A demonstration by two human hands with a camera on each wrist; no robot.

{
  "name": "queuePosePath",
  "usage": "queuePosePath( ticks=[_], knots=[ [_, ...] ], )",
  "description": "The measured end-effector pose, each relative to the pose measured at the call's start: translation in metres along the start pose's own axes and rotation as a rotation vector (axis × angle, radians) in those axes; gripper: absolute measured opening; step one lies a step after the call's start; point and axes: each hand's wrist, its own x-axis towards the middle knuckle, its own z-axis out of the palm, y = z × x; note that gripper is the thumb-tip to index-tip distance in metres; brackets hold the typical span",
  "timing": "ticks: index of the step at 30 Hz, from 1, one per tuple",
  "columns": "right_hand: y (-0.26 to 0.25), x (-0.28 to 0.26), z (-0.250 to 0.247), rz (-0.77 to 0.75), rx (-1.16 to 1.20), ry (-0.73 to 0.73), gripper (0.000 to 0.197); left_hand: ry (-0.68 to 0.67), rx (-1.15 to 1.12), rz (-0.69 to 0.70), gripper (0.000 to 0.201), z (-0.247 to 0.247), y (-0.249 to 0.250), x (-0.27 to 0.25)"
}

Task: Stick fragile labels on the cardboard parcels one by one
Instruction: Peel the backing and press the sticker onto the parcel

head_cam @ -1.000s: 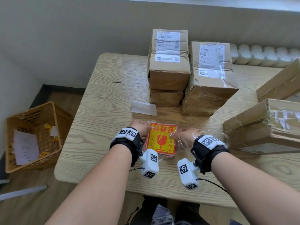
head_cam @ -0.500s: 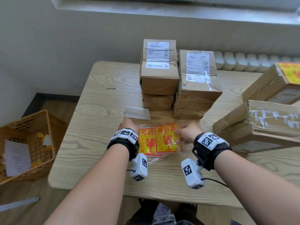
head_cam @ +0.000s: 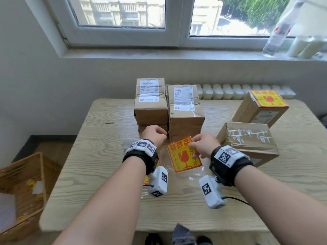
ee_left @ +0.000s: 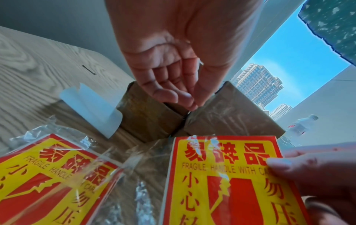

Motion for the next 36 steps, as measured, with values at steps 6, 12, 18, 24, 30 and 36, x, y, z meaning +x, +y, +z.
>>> queuePosePath(
  ticks=[6,12,18,24,30,36],
  knots=[
    [0.006,-0.009,-0.028,-0.040,0.016,0.108,0.014,-0.019,0.019,0.023,0.018,-0.005,0.019,-0.011],
    [-0.001,-0.020,-0.061,-0.223,0.196,0.294,0.023,-0.070,-0.110,0.005,0.015,-0.013,0.043,-0.026],
    [-0.007,-0.022,-0.087,-0.289,0.403,0.386,0.023,-0.196,-0.231,0.005,0.021,-0.018,0.070,-0.043],
    [-0.005,-0.020,-0.095,-0.289,0.447,0.388,0.023,-0.230,-0.312,0.015,0.009,-0.022,0.078,-0.052],
    [-0.005,-0.023,-0.095,-0.302,0.462,0.379,0.022,-0.250,-0.328,0.002,0.004,-0.021,0.080,-0.059],
    [-0.003,-0.023,-0.096,-0.300,0.462,0.388,0.022,-0.249,-0.346,-0.010,0.004,-0.019,0.079,-0.059]
  ],
)
